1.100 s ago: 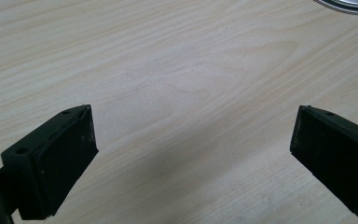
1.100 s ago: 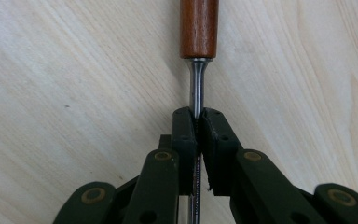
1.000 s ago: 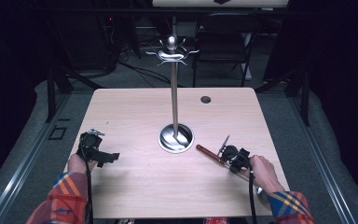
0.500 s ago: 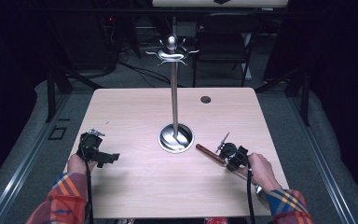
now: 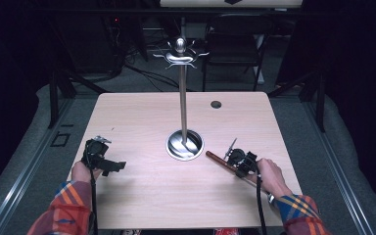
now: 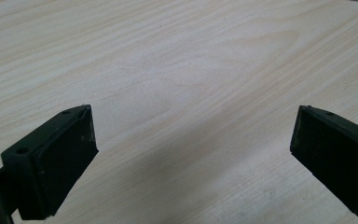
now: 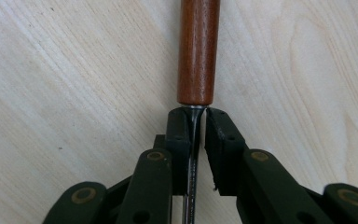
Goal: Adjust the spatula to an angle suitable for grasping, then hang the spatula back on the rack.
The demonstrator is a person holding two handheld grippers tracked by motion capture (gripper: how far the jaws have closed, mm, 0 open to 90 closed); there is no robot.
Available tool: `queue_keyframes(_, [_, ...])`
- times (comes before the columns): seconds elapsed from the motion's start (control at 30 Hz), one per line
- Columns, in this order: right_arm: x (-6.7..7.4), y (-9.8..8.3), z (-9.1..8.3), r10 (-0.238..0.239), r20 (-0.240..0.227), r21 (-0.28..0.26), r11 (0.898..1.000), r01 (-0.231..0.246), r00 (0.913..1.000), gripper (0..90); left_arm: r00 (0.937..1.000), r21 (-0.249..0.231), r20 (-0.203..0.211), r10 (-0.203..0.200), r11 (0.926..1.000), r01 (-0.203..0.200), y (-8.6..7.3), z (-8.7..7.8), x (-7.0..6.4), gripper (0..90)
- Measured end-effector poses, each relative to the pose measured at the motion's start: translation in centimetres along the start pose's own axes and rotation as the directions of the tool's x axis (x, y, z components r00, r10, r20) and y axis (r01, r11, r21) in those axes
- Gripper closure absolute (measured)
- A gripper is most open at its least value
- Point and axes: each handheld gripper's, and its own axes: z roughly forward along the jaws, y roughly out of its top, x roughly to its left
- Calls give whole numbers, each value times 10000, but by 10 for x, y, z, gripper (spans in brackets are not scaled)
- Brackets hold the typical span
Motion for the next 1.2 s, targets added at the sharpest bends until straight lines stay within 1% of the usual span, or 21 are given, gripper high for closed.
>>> queue_keyframes(0.07, [0,0,0,-51,45,30,10000,51,10000,823,10000,-5,9,12,10000,-12,0,0,0,1])
queue_keyframes(0.2, [0,2,0,-167,51,208,9996,166,9998,825,10000,32,75,10,10000,-10,0,1,0,1])
queue_keyframes(0.23, [1,2,1,-72,49,133,9999,71,10000,826,10000,48,94,-31,10000,31,-1,0,0,1])
queue_keyframes(0.43, [0,2,2,34,86,172,9998,-36,10000,838,9999,61,91,-43,10000,43,-1,0,1,1])
queue_keyframes(0.53, [-2,1,2,221,-121,52,9997,-221,9997,842,10000,55,44,-88,9999,88,-1,0,1,1])
queue_keyframes(0.6, [-2,0,3,203,-95,-14,9998,-203,9997,843,9999,54,55,-94,9999,94,-1,0,1,1])
queue_keyframes(0.67, [-2,0,2,177,-10,8,9998,-177,9998,845,10000,18,4,-10,10000,10,0,0,0,1])
queue_keyframes(0.7, [-2,0,2,175,-109,11,9998,-175,9998,845,10000,18,4,-10,10000,10,0,0,0,1])
queue_keyframes(0.73, [-2,0,2,175,-109,11,9998,-175,9998,845,10000,30,13,1,10000,-1,0,0,-1,1])
queue_keyframes(0.77, [-1,0,-1,156,12,63,9999,-156,9999,845,10000,119,22,56,9999,-56,0,0,-1,1])
queue_keyframes(0.8, [-1,0,-1,156,12,63,9999,-156,9999,845,10000,119,22,56,9999,-56,0,0,-1,2])
queue_keyframes(0.87, [-1,0,-3,172,-16,-16,9998,-172,9999,846,10000,134,53,49,9999,-49,-1,0,0,2])
queue_keyframes(0.9, [-2,0,-6,192,48,-181,9997,-191,9998,846,10000,101,44,67,9999,-67,0,0,0,2])
queue_keyframes(1.03, [-2,-2,-15,453,-16,-685,9966,-453,9990,846,9998,160,29,172,9997,-173,2,2,-2,2])
queue_keyframes(1.07, [-2,-2,-15,453,-16,-685,9966,-453,9990,846,9998,160,29,172,9997,-173,2,2,-2,3])
queue_keyframes(1.1, [-2,-3,-19,574,-115,-883,9944,-582,9983,845,9996,215,14,270,9994,-270,3,2,-3,2])
queue_keyframes(1.13, [-2,-3,-19,574,-115,-883,9944,-582,9983,845,9996,215,14,270,9994,-270,3,2,-3,2])
queue_keyframes(1.17, [-3,-4,-24,764,-129,-1041,9916,-773,9970,845,9994,171,62,332,9993,-333,4,1,-4,3])
queue_keyframes(1.2, [-3,-4,-24,764,-129,-1041,9916,-773,9970,845,9994,171,62,332,9993,-333,4,1,-4,2])
